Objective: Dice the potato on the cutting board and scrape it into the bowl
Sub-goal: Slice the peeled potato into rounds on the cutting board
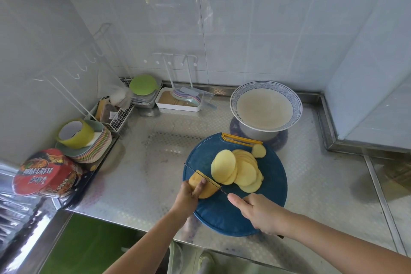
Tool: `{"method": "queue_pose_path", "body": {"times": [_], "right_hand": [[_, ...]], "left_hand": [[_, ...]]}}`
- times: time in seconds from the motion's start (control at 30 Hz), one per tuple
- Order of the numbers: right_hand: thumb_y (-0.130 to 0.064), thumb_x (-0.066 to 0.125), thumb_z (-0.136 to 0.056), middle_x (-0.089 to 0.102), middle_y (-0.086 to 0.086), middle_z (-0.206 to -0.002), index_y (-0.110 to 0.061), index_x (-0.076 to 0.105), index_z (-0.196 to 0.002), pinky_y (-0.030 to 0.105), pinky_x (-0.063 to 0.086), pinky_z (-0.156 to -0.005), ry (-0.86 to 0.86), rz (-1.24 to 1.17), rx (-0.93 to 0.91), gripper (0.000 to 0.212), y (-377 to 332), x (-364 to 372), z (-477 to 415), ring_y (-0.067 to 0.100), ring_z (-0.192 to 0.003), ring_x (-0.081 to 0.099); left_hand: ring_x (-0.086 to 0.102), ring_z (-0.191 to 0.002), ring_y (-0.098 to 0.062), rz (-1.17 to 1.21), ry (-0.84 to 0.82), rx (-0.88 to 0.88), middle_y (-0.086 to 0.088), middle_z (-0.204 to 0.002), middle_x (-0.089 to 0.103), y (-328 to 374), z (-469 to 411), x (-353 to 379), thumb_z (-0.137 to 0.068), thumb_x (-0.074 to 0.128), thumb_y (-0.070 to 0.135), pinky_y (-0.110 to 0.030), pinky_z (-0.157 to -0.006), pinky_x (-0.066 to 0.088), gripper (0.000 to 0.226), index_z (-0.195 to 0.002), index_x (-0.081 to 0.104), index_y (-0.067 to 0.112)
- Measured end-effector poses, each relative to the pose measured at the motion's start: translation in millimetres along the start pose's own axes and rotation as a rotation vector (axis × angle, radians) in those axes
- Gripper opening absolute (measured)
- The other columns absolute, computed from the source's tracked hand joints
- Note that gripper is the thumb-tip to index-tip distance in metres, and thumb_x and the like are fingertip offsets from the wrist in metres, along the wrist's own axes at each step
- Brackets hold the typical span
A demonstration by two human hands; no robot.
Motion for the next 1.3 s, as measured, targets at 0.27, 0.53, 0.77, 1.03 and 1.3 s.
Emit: {"method": "queue_pose_path", "body": {"times": [0.27,0.53,0.77,1.03,1.3], "right_hand": [[-0.069,0.028,-0.095,0.024,-0.007,-0.051,-0.019,0.023,-0.061,0.027,0.027,-0.053,-0.018,0.087,0.017,0.061,-4,-2,3,0.007,-0.039,0.027],[-0.072,0.023,-0.094,0.028,-0.003,-0.056,-0.018,0.029,-0.066,0.02,0.026,-0.044,-0.061,0.103,0.114,0.061,-10,-1,4,0.007,-0.043,0.029],[-0.073,0.021,-0.094,0.037,-0.001,-0.058,-0.017,0.033,-0.065,0.027,0.033,-0.054,-0.074,0.15,0.144,0.064,-17,0,4,0.012,-0.051,0.039],[-0.073,0.018,-0.094,0.039,-0.002,-0.062,-0.018,0.035,-0.067,0.025,0.032,-0.054,-0.077,0.205,0.152,0.063,-22,-3,3,0.009,-0.054,0.04],[-0.073,0.02,-0.093,0.036,-0.003,-0.059,-0.017,0.033,-0.065,0.024,0.031,-0.053,-0.069,0.151,0.135,0.064,-18,0,-2,0.009,-0.052,0.037]], "left_hand": [[0.051,-0.115,-0.021,-0.021,-0.024,0.018,-0.009,-0.127,0.048,-1,1,0,-0.09,0.05,0.044,-0.017,-0.076,0.05,0.055,-0.129,0.034,0.009],[0.053,-0.11,-0.021,-0.067,0.016,0.016,-0.01,-0.122,0.051,-1,2,-3,-0.095,0.048,0.039,-0.016,-0.07,0.049,0.046,-0.125,0.039,0.006],[0.052,-0.112,-0.022,-0.034,0.004,0.018,-0.012,-0.125,0.05,-2,1,-2,-0.096,0.047,0.036,-0.016,-0.069,0.051,0.045,-0.127,0.038,0.006],[0.054,-0.106,-0.018,-0.031,-0.02,0.026,-0.01,-0.121,0.051,-2,0,-3,-0.095,0.047,0.037,-0.014,-0.068,0.051,0.043,-0.126,0.038,0.008],[0.053,-0.109,-0.018,-0.029,-0.033,0.036,-0.009,-0.122,0.052,-3,-1,-2,-0.085,0.05,0.049,-0.016,-0.07,0.051,0.056,-0.124,0.038,0.011]]}}
Point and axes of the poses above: each hand's wrist, its own z-axis away from the middle knuckle, its own x-axis out of the palm, y = z × x, the point moved 8 cm from there along -z, towards the middle knuckle
